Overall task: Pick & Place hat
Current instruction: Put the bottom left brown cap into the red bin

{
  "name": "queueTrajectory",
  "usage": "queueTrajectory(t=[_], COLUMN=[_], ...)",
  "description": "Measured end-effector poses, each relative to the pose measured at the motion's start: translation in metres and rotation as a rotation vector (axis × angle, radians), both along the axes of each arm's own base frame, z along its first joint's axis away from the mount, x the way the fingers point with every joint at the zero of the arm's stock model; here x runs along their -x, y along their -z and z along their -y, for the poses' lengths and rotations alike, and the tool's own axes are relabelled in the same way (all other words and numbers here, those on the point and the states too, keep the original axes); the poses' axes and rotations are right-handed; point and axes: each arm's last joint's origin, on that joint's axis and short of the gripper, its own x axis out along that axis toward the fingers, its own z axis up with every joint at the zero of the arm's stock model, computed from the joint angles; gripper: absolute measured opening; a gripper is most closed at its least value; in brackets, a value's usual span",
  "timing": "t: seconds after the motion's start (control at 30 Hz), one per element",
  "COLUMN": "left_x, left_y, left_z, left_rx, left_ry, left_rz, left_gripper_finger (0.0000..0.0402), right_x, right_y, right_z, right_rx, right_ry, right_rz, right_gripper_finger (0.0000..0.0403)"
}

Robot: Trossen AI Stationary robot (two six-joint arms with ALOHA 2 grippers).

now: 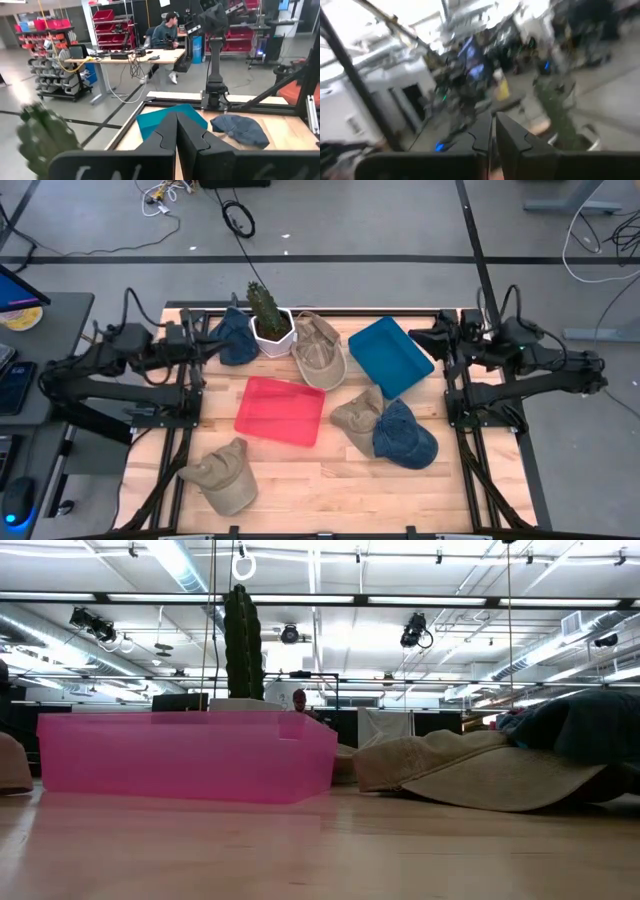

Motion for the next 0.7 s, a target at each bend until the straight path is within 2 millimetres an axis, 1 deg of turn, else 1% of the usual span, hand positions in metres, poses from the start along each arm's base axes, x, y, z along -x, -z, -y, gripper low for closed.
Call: queueTrajectory(t=[0.1,0.17,0.27,0.47,0.53,0.63,0.7], left_x=[0.007,0.011,0.014,0.014,0.014,0.014,0.014], left_y=[-0.008,-0.009,-0.008,-0.008,-0.008,-0.009,-0.011], left_z=[0.000,0.000,0.000,0.000,0.000,0.000,0.000], left_rx=[0.010,0.033,0.057,0.053,0.037,0.026,0.026], left_ry=[-0.001,-0.006,-0.013,-0.013,-0.012,-0.011,-0.011], left_rz=[-0.028,-0.057,-0.090,-0.093,-0.097,-0.084,-0.069], left_gripper_finger=[0.0003,0.0007,0.0021,0.0045,0.0047,0.0047,0.0048], right_x=[-0.005,-0.007,-0.009,-0.008,-0.008,-0.008,-0.008], right_y=[-0.002,0.001,0.005,0.007,0.006,0.006,0.005], right_z=[-0.001,-0.001,-0.001,-0.001,0.001,0.003,0.003], right_rx=[-0.074,-0.095,-0.088,0.014,0.009,-0.043,-0.081], right_ry=[-0.033,-0.028,-0.024,-0.026,0.011,0.078,0.082], right_rz=[-0.151,-0.265,-0.358,-0.398,-0.394,-0.375,-0.358], right_gripper_finger=[0.0029,0.0029,0.0029,0.0029,0.0029,0.0029,0.0029])
